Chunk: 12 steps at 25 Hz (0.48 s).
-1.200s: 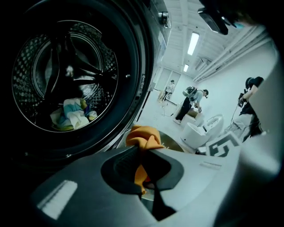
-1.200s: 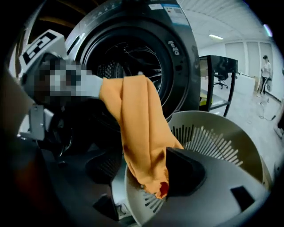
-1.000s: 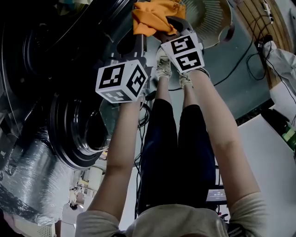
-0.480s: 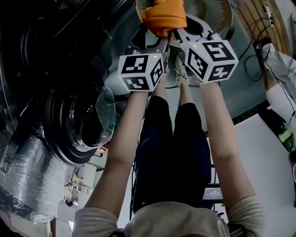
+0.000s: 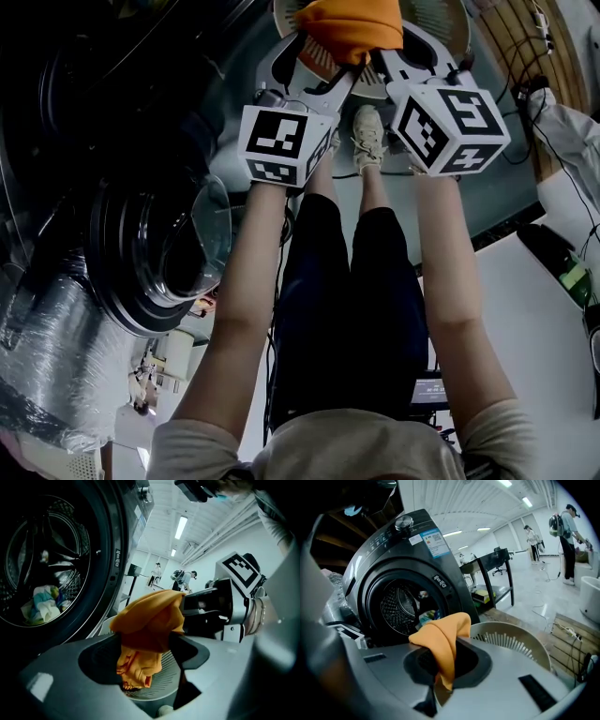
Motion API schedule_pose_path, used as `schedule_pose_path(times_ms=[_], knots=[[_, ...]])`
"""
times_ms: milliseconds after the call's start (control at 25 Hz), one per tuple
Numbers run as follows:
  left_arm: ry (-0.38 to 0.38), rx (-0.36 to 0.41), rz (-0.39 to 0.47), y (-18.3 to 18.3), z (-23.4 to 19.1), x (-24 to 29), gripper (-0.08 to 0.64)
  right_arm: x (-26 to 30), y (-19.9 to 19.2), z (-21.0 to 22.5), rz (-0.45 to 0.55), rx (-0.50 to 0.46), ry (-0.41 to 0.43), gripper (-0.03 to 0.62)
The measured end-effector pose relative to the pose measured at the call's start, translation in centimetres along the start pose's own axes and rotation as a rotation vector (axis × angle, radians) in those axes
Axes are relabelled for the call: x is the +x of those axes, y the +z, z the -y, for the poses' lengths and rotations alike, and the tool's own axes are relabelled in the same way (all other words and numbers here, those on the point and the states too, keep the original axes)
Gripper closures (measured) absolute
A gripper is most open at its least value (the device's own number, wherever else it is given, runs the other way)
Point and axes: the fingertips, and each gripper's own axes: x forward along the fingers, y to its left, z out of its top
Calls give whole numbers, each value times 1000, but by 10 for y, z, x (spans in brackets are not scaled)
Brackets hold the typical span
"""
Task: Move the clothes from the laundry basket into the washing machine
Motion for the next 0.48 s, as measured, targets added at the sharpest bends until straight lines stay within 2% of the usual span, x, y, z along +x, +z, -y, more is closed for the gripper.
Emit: schedule_pose_path(times_ms=[120,240,360,480], knots=[[-44,121,-65,-12,15,3,221,-2,5,3,18,-1,-18,560],[-12,231,-130,-29,24,9,221,-3,14,-3,46,16,0,560],[60,260,-131,-32,19,21,221,-4,19,-20,62,26,30,560],[109,251,-66,-20,11,30,222,-6,18,-32,67,56,51,560]])
